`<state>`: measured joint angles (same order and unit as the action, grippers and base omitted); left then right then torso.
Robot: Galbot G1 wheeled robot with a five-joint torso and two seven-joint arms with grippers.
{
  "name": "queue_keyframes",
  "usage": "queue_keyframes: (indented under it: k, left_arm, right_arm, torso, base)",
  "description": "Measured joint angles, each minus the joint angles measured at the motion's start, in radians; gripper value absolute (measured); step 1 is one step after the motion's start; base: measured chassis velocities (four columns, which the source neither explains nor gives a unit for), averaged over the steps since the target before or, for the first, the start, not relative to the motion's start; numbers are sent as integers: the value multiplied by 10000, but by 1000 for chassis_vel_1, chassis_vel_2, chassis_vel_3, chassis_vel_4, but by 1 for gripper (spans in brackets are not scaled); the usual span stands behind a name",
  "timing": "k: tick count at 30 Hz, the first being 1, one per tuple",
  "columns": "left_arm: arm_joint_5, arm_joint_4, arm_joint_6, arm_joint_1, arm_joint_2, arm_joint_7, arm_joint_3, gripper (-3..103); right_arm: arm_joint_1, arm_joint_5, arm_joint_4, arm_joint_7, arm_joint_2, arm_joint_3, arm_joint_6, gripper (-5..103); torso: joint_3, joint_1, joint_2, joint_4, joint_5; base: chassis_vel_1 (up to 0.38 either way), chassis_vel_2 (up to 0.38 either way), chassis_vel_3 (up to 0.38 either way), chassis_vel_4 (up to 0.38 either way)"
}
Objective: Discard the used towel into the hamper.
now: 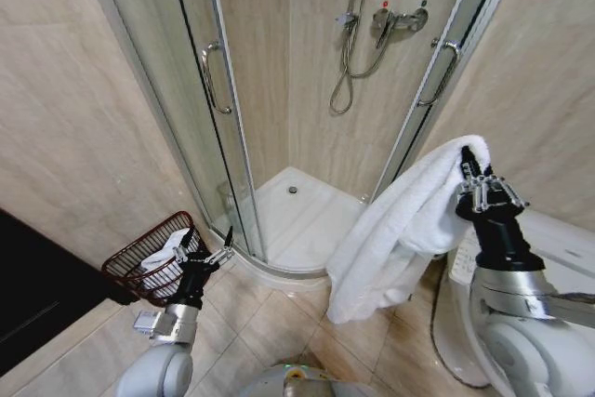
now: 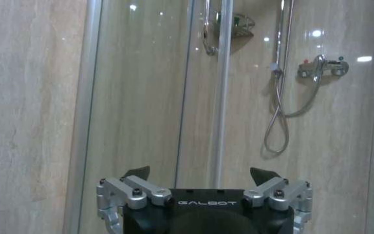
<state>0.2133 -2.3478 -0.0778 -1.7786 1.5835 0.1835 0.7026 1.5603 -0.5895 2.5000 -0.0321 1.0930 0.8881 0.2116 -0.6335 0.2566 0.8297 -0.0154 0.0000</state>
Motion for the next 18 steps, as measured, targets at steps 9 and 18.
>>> queue_keyframes:
  k: [9,18]
  left_arm:
    - [0,0,0,0,0,0,0,100]
    - [0,0,0,0,0,0,0,100]
  right_arm:
    - [-160,-398,1,-92,-258,419,-39,5]
    - [-51,-397,1,-93,-259,462,-46,5]
  torso:
    - [-251,191,441,0,1]
    - [-448,350,796,0,0]
  base:
    - [0,0,0,0]
    - [0,0,0,0]
